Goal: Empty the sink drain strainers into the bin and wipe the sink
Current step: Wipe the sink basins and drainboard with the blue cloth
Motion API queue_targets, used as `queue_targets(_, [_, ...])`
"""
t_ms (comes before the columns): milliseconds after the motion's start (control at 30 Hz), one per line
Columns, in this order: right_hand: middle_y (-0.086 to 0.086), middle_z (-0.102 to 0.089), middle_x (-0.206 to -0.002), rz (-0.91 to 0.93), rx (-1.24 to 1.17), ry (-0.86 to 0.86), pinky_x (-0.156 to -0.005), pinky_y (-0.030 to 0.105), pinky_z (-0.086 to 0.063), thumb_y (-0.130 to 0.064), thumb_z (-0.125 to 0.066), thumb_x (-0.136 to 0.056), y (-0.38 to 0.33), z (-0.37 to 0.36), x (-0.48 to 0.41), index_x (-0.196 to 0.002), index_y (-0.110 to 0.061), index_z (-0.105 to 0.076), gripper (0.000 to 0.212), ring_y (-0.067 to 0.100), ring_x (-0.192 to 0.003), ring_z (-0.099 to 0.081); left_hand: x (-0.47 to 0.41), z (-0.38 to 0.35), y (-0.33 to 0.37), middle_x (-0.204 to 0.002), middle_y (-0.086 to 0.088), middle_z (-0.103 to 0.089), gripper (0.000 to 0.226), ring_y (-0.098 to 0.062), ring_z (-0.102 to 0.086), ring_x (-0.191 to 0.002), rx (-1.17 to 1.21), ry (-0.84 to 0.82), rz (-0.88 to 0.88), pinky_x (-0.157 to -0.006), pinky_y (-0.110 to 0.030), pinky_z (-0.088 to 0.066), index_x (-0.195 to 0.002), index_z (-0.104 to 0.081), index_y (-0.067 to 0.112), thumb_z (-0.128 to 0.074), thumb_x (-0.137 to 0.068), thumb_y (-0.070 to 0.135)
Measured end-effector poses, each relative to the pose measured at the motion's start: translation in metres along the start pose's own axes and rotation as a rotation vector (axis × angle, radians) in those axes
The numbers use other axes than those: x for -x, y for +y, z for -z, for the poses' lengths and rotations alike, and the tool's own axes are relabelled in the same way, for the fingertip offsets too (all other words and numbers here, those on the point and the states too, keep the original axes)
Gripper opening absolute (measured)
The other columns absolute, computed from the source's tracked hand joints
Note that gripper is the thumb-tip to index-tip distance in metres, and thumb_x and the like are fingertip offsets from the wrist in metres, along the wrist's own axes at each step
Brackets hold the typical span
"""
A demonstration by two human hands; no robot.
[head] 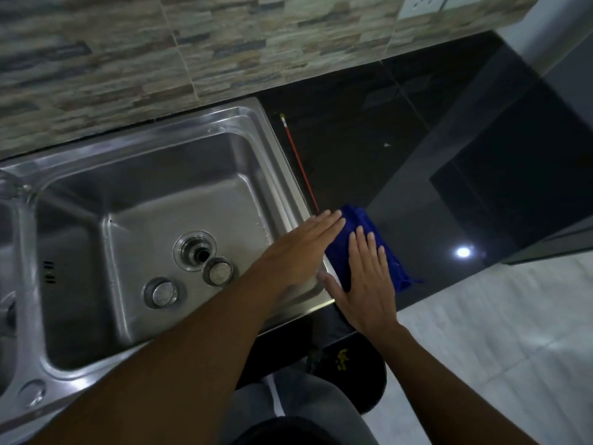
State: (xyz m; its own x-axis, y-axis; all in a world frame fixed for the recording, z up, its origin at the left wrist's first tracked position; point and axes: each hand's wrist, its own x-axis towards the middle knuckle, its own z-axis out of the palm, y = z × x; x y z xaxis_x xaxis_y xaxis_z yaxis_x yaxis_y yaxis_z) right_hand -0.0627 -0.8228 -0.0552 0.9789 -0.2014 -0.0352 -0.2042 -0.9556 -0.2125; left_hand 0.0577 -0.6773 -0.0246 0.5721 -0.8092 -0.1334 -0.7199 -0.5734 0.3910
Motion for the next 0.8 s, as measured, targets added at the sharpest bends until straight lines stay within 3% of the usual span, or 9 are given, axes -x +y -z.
queue_targets(100, [0.003,-0.002,-0.168,0.011,-0.006,-0.012,-0.126,0.039,-0.007,-0.069,-0.027,-0.099,0.004,-0.001,-0.001,-0.160,-0.013,-0.006,0.085,0.016,-0.155,0.002,-0.012,0.001,-0.003,-0.168,-0.001,0.003,0.062,-0.014,0.006,-0.154,-0.070,-0.139,-0.013,-0.124,-0.029,0.005,-0.159,-0.002,0.015,-0.035,-0.108,0.022])
queue_targets(233, [0.000,-0.008,-0.167,-0.005,-0.075,-0.021,-0.127,0.040,-0.012,-0.049,-0.029,-0.107,0.010,0.001,-0.001,-0.159,-0.017,-0.016,0.062,0.012,-0.155,-0.002,-0.023,0.003,-0.007,-0.168,-0.003,0.003,0.059,-0.015,0.004,-0.154,-0.072,-0.170,-0.025,-0.119,-0.023,0.011,-0.159,-0.004,0.013,-0.033,-0.109,0.019])
queue_targets(400, [-0.001,-0.016,-0.165,-0.041,-0.191,0.008,-0.126,0.042,-0.017,-0.035,-0.036,-0.107,0.007,0.006,-0.001,-0.157,-0.017,-0.025,0.054,0.011,-0.154,-0.007,-0.028,0.002,-0.005,-0.166,-0.006,-0.013,0.055,-0.017,-0.011,-0.154,0.081,-0.100,-0.001,-0.124,-0.023,-0.002,-0.156,-0.023,0.012,-0.041,-0.105,0.004])
queue_targets(533, [-0.004,-0.013,-0.166,-0.151,-0.163,0.026,-0.126,0.037,-0.011,-0.054,-0.044,-0.098,-0.003,0.007,-0.016,-0.158,-0.021,-0.021,0.072,0.013,-0.154,-0.007,-0.036,0.006,-0.004,-0.159,-0.006,-0.035,0.044,-0.018,-0.034,-0.147,0.154,-0.038,0.042,-0.121,-0.029,-0.023,-0.148,-0.045,0.013,-0.048,-0.104,0.011])
queue_targets(600, [-0.001,-0.015,-0.166,-0.165,-0.120,0.047,-0.125,0.036,-0.010,-0.055,-0.043,-0.098,-0.006,0.006,-0.025,-0.158,-0.019,-0.020,0.073,0.015,-0.154,-0.009,-0.040,0.012,-0.007,-0.150,-0.008,-0.050,0.038,-0.022,-0.048,-0.137,0.220,-0.036,0.079,-0.115,-0.033,-0.034,-0.141,-0.055,0.014,-0.050,-0.103,0.015])
queue_targets(700, [0.003,-0.024,-0.164,-0.170,-0.139,0.083,-0.126,0.041,-0.017,-0.035,-0.050,-0.101,-0.006,0.003,-0.030,-0.156,-0.015,-0.027,0.063,0.019,-0.153,-0.018,-0.037,0.012,-0.008,-0.137,-0.011,-0.062,0.036,-0.024,-0.060,-0.122,0.340,0.015,0.142,-0.107,-0.035,-0.043,-0.136,-0.060,0.014,-0.054,-0.101,0.016])
queue_targets(800, [0.002,-0.032,-0.161,-0.192,-0.217,0.116,-0.126,0.040,-0.018,-0.010,-0.056,-0.095,-0.006,0.004,-0.030,-0.152,-0.015,-0.037,0.060,0.018,-0.151,-0.023,-0.021,0.003,-0.005,-0.144,-0.009,-0.055,0.040,-0.017,-0.055,-0.129,0.455,0.087,0.199,-0.109,-0.023,-0.040,-0.143,-0.053,0.014,-0.052,-0.102,0.014])
